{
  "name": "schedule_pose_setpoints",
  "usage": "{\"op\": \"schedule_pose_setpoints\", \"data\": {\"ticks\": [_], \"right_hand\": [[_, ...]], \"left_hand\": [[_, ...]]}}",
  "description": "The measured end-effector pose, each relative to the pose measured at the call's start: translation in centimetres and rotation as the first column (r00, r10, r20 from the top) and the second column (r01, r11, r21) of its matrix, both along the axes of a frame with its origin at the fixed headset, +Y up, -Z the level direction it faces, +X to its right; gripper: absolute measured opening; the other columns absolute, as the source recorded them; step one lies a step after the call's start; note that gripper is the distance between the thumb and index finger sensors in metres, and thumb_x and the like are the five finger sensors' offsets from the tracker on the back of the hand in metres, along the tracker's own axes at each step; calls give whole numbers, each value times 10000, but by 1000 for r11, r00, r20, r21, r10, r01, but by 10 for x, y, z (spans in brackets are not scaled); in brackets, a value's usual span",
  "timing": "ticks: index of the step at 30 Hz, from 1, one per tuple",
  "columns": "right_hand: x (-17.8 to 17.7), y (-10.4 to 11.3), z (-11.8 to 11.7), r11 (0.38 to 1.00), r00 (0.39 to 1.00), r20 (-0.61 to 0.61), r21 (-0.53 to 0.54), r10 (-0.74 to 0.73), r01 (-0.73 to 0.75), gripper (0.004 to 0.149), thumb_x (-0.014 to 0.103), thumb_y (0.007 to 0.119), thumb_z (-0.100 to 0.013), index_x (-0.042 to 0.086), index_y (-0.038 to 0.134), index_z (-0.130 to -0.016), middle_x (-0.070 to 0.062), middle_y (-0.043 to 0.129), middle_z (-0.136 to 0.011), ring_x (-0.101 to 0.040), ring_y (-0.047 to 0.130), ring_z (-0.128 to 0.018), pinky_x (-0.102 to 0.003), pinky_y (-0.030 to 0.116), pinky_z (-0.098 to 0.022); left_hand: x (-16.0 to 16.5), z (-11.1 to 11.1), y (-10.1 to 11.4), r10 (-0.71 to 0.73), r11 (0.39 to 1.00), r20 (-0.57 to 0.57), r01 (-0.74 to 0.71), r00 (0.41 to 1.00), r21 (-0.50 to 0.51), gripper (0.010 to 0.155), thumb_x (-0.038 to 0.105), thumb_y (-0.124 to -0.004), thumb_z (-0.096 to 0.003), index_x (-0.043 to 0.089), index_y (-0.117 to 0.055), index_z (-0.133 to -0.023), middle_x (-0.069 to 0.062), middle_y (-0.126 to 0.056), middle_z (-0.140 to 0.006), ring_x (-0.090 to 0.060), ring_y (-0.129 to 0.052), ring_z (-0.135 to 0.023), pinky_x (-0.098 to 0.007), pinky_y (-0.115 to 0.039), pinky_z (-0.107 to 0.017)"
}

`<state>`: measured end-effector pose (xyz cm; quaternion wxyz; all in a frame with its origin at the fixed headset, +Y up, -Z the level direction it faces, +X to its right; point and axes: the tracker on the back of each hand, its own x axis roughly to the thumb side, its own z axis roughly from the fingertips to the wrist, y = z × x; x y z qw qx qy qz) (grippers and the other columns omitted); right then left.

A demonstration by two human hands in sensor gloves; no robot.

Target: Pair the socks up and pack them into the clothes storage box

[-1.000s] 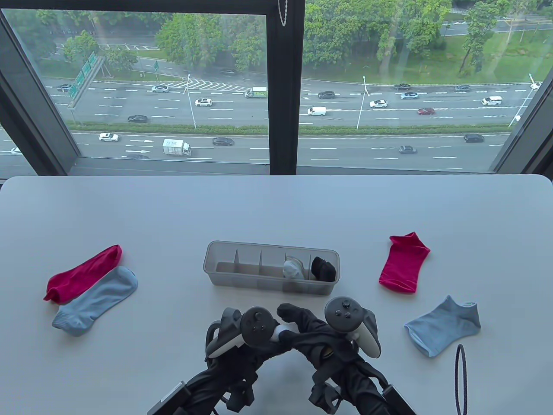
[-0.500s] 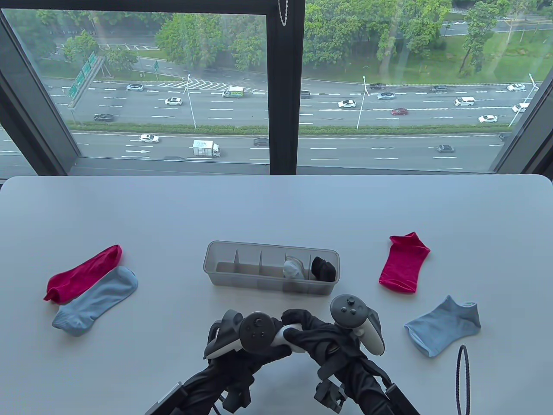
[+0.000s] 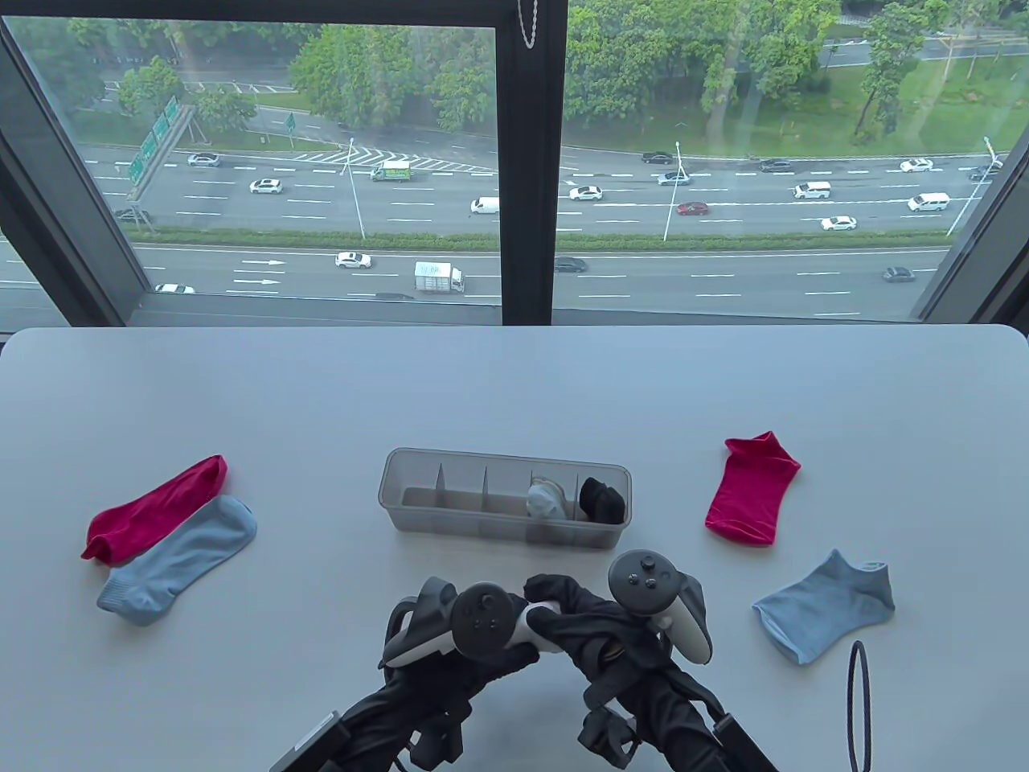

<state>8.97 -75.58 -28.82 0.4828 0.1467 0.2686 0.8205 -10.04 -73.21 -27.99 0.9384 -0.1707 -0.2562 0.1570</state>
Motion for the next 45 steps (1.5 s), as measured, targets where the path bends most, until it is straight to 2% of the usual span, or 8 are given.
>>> {"op": "schedule_pose_setpoints", "data": {"ticks": [6,10,12,17,23,31,34,45], "right_hand": [[4,6,-4,994,994,73,67,77,-82,492,405,762,-507,340,645,-980,-65,873,-916,-216,906,-753,-391,762,-639],[13,4,-5,990,966,229,46,117,-131,460,482,694,-542,242,706,-934,-28,995,-675,-139,992,-532,-354,843,-513],[15,3,-5,995,963,255,31,87,-98,502,540,683,-518,228,733,-909,27,1019,-582,-97,1009,-456,-320,867,-468],[6,-1,-3,997,997,39,-38,-61,62,739,517,771,-457,368,397,-1078,-108,630,-1094,-312,762,-893,-438,688,-682],[14,15,-4,981,958,261,117,118,-152,626,467,802,-478,265,553,-1016,-60,883,-834,-158,945,-640,-322,813,-550],[13,7,-2,964,954,169,-57,-247,260,836,431,785,-528,263,194,-1094,-47,595,-1092,-220,701,-943,-374,643,-746],[8,3,-2,991,982,139,-39,-125,131,782,540,687,-506,262,269,-1104,-76,543,-1143,-312,620,-997,-424,637,-748],[5,9,0,994,983,151,-19,-105,109,631,463,578,-556,172,373,-1077,-93,721,-973,-218,886,-776,-334,800,-624]], "left_hand": [[-1,1,-3,16,998,2,-15,1000,-58,702,539,-621,-525,-14,-684,-953,-107,-959,-483,-249,-995,-336,-541,-867,-403],[10,12,3,-47,998,51,44,998,51,823,515,-666,-510,26,-380,-1108,-228,-728,-993,-457,-814,-835,-672,-648,-671],[14,12,6,-64,994,35,61,997,86,732,436,-675,-530,47,-423,-1096,-192,-776,-899,-378,-865,-732,-626,-701,-639],[4,3,4,16,1000,15,-16,1000,-1,660,458,-645,-533,-2,-584,-1001,-125,-921,-624,-234,-959,-431,-530,-840,-455],[5,4,5,97,995,9,-96,995,-22,683,376,-570,-582,32,-390,-1143,-279,-686,-1059,-478,-796,-877,-671,-648,-676],[-17,-5,15,384,923,-193,-383,903,48,598,295,-666,-564,45,-519,-1087,-243,-849,-936,-348,-987,-726,-550,-842,-600],[-15,-4,13,513,847,-206,-530,833,-36,576,254,-668,-566,41,-504,-1076,-257,-854,-937,-376,-1008,-733,-555,-861,-592],[-13,-2,16,419,905,-179,-426,890,3,499,255,-621,-570,-32,-692,-972,-233,-909,-841,-355,-990,-680,-585,-810,-593]]}}
